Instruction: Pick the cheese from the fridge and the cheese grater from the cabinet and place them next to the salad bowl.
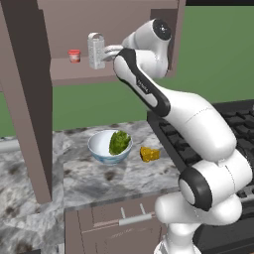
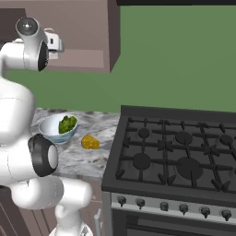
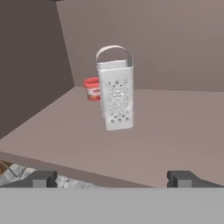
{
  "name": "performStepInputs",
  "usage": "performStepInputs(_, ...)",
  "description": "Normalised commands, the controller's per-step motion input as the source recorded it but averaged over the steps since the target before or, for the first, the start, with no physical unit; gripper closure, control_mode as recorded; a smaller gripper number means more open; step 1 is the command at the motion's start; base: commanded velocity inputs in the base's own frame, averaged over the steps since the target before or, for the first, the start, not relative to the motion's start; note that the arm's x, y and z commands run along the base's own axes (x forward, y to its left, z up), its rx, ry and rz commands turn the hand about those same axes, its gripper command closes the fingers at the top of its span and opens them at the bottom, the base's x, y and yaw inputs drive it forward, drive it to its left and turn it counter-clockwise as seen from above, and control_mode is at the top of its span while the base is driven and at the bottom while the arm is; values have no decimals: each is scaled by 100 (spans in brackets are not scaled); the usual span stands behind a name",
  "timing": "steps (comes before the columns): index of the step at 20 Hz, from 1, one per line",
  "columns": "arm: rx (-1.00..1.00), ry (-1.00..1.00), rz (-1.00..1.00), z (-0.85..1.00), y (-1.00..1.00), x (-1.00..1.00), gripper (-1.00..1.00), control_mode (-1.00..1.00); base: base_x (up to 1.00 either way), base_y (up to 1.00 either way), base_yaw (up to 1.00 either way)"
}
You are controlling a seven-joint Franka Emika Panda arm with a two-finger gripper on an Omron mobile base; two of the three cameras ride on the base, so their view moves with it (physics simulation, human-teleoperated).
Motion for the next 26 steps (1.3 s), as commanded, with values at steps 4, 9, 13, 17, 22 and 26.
performStepInputs(4, 0, -1, 2, -6, 25, 20, -100, -100, 0, 0, 0)
performStepInputs(9, 0, -2, 1, -1, 12, 24, -100, -100, 0, 0, 0)
performStepInputs(13, -2, -2, 0, 0, 0, 31, -100, -100, 0, 0, 0)
performStepInputs(17, -2, -3, 0, 0, 0, 29, -100, -100, 0, 0, 0)
performStepInputs(22, -1, -3, 0, 0, 3, 23, -100, -100, 0, 0, 0)
performStepInputs(26, 0, -1, 0, 0, 7, 20, -100, -100, 0, 0, 0)
